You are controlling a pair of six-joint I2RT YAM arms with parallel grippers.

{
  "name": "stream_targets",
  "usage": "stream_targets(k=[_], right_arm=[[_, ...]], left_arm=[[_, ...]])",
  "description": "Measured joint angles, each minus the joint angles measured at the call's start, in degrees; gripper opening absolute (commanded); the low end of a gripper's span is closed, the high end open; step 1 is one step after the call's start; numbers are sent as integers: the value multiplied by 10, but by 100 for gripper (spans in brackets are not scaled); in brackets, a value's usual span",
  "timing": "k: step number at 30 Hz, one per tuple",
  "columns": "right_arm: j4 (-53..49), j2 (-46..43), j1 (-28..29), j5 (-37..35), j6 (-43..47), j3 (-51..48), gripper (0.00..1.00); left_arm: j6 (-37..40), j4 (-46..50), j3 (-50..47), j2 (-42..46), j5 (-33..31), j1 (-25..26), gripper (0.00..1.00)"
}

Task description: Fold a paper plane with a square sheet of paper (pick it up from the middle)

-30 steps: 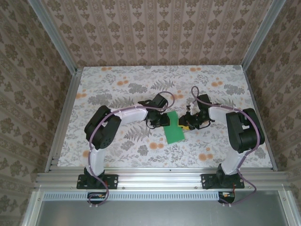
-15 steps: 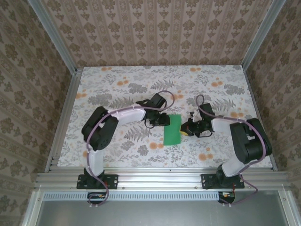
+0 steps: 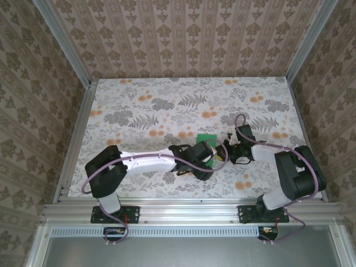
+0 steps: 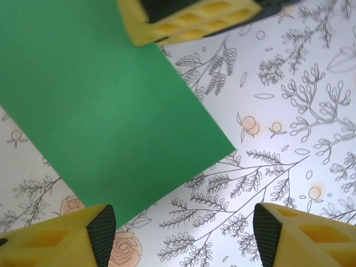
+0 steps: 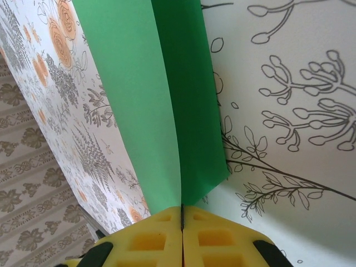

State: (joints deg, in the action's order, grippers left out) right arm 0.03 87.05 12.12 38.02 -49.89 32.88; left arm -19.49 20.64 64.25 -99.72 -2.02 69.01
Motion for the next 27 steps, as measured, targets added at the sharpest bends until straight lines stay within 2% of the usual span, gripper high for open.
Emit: stream_targets(k=[8, 12, 21, 24, 27], right_arm=[[-6, 1, 2, -1, 1, 7, 7], [-10, 1, 2, -1, 2, 14, 7], [-31, 2, 2, -2, 13, 23, 8], [-36, 4, 2, -3, 18, 26, 8], [-42, 6, 2, -3, 22, 28, 9]], left_arm=[[48, 13, 41, -71, -98, 34, 75], [63, 27, 64, -91, -137, 38, 71], [84, 25, 68, -93, -173, 38, 32], [88, 25, 68, -93, -172, 38, 25], [89, 25, 68, -93, -167, 38, 25]])
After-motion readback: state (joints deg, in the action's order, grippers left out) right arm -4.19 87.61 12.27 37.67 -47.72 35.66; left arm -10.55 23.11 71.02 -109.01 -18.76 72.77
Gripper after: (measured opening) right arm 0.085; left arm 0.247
